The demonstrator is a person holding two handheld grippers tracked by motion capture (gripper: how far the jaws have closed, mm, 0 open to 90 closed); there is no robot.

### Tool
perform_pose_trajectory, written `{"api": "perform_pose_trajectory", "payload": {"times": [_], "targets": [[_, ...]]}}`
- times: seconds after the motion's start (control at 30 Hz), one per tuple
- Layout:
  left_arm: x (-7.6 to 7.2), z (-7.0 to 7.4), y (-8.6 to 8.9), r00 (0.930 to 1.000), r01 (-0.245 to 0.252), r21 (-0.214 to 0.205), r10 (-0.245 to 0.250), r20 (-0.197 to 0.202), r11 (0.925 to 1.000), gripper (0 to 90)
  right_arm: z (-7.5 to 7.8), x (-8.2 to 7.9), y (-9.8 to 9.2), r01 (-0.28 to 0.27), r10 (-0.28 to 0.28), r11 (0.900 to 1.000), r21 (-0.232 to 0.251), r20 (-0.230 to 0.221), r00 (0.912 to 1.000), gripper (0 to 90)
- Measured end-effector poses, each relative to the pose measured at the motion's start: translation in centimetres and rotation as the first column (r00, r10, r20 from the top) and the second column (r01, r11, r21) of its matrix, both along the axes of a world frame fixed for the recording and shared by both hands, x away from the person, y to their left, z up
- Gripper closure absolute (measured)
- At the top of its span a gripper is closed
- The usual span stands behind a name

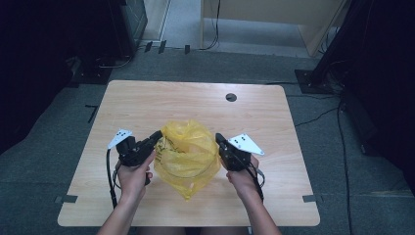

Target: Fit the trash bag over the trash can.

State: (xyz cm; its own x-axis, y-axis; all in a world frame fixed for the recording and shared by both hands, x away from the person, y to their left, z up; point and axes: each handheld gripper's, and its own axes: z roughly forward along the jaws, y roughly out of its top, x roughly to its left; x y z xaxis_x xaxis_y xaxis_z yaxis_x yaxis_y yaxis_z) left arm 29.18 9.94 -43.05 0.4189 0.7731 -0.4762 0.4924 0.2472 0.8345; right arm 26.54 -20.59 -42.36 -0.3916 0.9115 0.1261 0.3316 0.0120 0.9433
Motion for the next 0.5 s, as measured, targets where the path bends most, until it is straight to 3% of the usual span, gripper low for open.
{"api": "perform_pose_trajectory", "payload": {"times": [0.17,0.27,0.3,0.4,0.47,0.5], "targets": [[0.2,0.0,-0.2,0.9998,0.021,0.036,-0.021,0.002,0.9991,89.9,0.6,-0.2,-0.4,-0.066,0.066,0.9977,0.014,0.015,0.9977,83.4],[0.3,0.0,-0.4,0.9995,0.031,0.072,-0.031,-0.002,0.9969,89.8,0.3,0.3,-0.5,-0.082,0.082,0.9964,0.024,-0.022,0.9964,78.9],[0.4,0.0,-0.5,0.9994,0.035,0.088,-0.035,-0.003,0.9955,89.9,0.1,0.5,-0.6,-0.085,0.087,0.9955,0.041,-0.034,0.9957,78.4],[0.4,-0.1,-0.7,0.9995,0.033,0.118,-0.033,-0.004,0.9925,90.0,-0.3,1.0,-1.4,-0.113,0.128,0.9803,0.162,-0.082,0.9884,77.9],[0.3,-0.1,-0.8,0.9995,0.031,0.122,-0.031,-0.007,0.9920,90.0,-0.5,1.2,-1.6,-0.127,0.148,0.9703,0.206,-0.094,0.9844,80.3],[0.3,-0.1,-0.8,0.9996,0.028,0.130,-0.027,-0.006,0.9911,90.0,-0.5,1.2,-1.6,-0.129,0.150,0.9699,0.207,-0.090,0.9845,82.1]]}}
